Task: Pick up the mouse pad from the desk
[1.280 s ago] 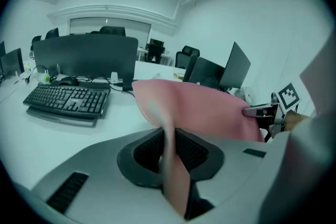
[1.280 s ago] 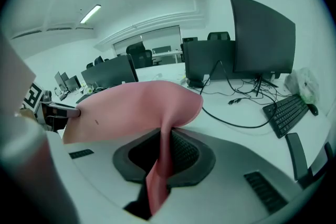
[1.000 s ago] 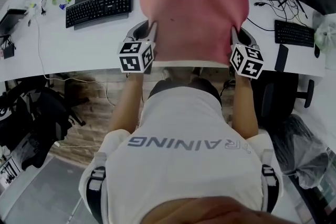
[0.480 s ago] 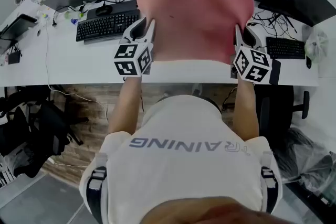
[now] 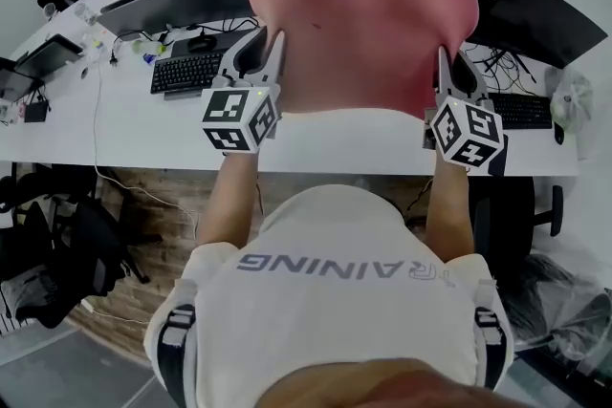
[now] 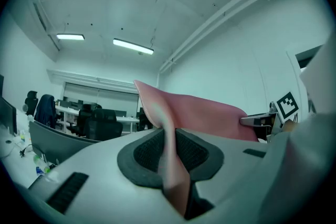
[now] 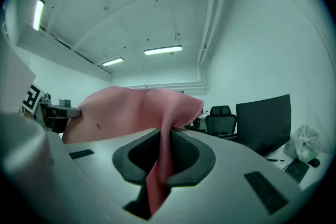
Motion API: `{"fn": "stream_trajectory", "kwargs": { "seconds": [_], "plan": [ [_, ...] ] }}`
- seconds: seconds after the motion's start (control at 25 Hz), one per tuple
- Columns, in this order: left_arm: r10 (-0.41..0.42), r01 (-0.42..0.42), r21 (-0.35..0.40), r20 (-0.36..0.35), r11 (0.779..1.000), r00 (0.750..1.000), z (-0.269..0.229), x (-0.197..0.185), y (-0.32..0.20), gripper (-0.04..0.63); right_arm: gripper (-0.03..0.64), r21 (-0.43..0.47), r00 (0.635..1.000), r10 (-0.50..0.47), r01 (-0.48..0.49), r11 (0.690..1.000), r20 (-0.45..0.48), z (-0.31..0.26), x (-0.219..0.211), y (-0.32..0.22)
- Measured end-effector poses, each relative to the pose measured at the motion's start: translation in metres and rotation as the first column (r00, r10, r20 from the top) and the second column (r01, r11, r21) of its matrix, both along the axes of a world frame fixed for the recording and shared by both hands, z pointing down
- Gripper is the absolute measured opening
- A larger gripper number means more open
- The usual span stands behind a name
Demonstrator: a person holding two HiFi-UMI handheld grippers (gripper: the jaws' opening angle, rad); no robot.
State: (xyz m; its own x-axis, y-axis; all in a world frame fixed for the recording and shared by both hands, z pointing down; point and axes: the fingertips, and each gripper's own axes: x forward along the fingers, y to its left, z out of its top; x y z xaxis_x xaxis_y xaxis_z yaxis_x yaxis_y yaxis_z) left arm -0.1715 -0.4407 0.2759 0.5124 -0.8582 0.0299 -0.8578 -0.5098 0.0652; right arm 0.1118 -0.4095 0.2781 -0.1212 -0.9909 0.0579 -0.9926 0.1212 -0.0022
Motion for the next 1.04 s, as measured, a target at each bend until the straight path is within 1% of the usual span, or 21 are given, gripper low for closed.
{"fn": "stream_trajectory", "kwargs": {
  "seconds": [0.08,0.2,0.36,0.64,1.04],
  "plan": [
    [-0.004,0.004,0.018,-0.009,1.000,1.000,-0.007,-0.001,0.001,0.092,0.063,0.019,1.000,0.000,0.001,1.000,-0.005,-0.007,0.000,0.000],
    [-0.015,0.016,0.027,-0.018,1.000,1.000,-0.010,-0.002,0.002,0.093,0.063,0.023,1.000,-0.007,0.007,1.000,-0.008,-0.011,0.001,0.001],
    [-0.015,0.015,0.023,-0.019,1.000,1.000,-0.006,0.001,0.002,0.093,0.063,0.016,1.000,-0.013,0.013,1.000,-0.016,-0.007,0.001,-0.002],
    [-0.027,0.027,0.004,-0.001,1.000,1.000,0.007,0.004,-0.002,0.091,0.063,-0.020,1.000,-0.024,0.023,1.000,-0.019,0.009,-0.003,-0.011],
    [-0.034,0.034,-0.010,0.002,0.999,0.999,0.012,0.009,-0.011,0.089,0.063,-0.031,0.999,-0.034,0.034,0.999,-0.012,0.014,0.003,-0.020]
  ]
}}
